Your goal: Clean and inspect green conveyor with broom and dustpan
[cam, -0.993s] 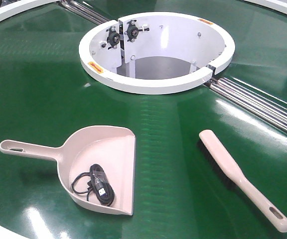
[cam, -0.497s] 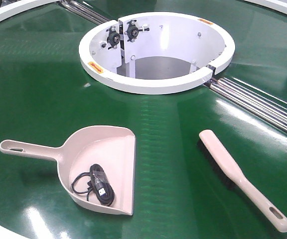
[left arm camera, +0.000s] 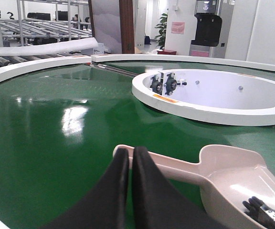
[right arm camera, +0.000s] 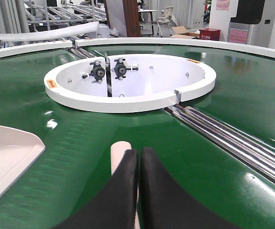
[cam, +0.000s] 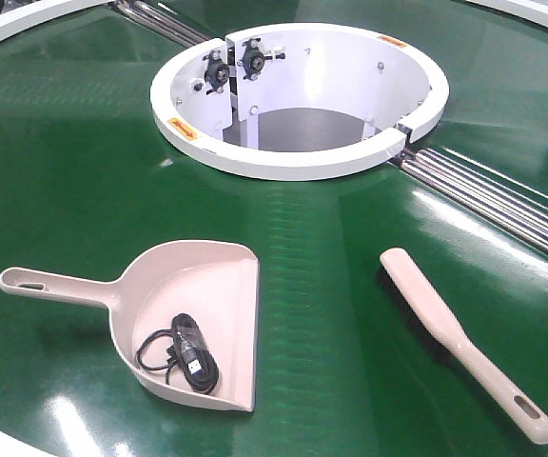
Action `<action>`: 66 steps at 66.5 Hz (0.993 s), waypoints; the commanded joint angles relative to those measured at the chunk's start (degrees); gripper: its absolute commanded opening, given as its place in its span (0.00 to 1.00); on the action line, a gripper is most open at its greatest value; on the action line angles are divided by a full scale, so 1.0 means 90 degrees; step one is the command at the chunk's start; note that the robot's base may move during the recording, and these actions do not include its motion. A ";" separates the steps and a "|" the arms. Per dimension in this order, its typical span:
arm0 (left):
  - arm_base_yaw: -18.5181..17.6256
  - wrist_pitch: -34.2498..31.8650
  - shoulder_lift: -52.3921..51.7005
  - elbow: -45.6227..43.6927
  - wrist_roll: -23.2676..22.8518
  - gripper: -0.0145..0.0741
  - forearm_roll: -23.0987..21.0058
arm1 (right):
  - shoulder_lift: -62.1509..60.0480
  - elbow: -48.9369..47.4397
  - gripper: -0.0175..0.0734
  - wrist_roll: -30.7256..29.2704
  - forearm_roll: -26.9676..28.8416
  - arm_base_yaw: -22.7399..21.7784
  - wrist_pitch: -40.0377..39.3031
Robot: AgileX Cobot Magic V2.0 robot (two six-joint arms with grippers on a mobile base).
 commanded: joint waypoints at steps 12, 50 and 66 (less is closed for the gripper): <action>-0.0028 -0.0507 -0.0089 0.0203 -0.0004 0.15 -0.0039 | -0.0053 0.0015 0.18 0.0017 -0.0199 -0.0489 -0.0619; -0.0028 -0.0507 -0.0089 0.0197 -0.0004 0.15 -0.0039 | -0.0075 0.1768 0.18 0.1067 -0.0551 -0.0832 -0.2481; -0.0028 -0.0507 -0.0089 0.0197 -0.0004 0.15 -0.0039 | -0.0075 0.1768 0.18 0.1090 -0.0554 -0.0832 -0.2488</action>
